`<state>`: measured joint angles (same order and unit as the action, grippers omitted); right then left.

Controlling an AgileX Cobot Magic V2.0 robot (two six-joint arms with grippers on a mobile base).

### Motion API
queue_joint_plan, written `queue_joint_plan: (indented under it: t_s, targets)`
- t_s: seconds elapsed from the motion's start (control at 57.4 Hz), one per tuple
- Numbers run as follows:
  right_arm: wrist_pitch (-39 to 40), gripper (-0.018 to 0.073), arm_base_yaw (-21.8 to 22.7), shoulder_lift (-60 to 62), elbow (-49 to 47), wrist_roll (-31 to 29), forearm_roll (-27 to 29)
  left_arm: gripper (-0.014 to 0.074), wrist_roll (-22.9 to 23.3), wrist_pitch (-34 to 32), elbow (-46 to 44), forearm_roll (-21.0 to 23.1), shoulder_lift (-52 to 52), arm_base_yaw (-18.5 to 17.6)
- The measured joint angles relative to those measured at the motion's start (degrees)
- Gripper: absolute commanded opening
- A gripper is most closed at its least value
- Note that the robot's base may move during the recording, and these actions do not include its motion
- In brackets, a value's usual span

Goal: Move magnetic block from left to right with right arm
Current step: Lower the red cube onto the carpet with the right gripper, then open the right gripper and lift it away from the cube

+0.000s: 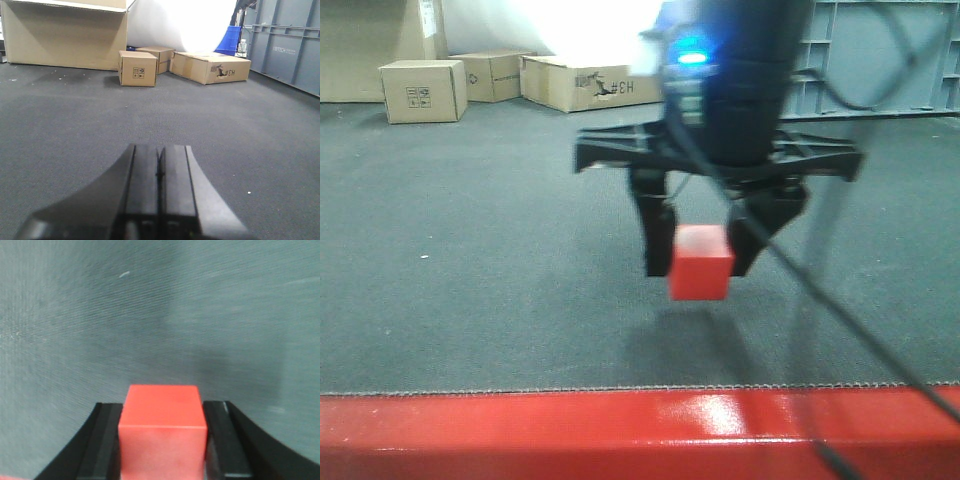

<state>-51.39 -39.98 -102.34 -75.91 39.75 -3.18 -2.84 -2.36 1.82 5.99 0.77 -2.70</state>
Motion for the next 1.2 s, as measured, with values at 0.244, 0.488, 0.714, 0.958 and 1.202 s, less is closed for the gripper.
queue_joint_plan:
  t_s: [0.244,0.488,0.714,0.958,1.202]
  targets:
    - [-6.02,0.0470,-0.89,-7.09,-9.08,0.12,0.12,-0.0126,0.00,0.00,0.00,0.00,0.00,0.00]
    - [-7.79,0.0591,-0.91,-8.64,-11.48,0.20,0.32,-0.0126,0.00,0.00,0.00,0.00,0.00,0.00]
    - [-8.00,0.0591,-1.01,-7.57,-11.60,0.20,-0.17,-0.0126,0.00,0.00,0.00,0.00,0.00,0.00]
    - [-1.76,0.0580,-0.77,1.23,-5.69,-6.43,-3.79,-0.0126,0.00,0.00,0.00,0.00,0.00,0.00]
    - [11.64,0.0293,3.90,14.18,8.59,-14.24,-4.92,-0.0126,0.00,0.00,0.00,0.00,0.00,0.00]
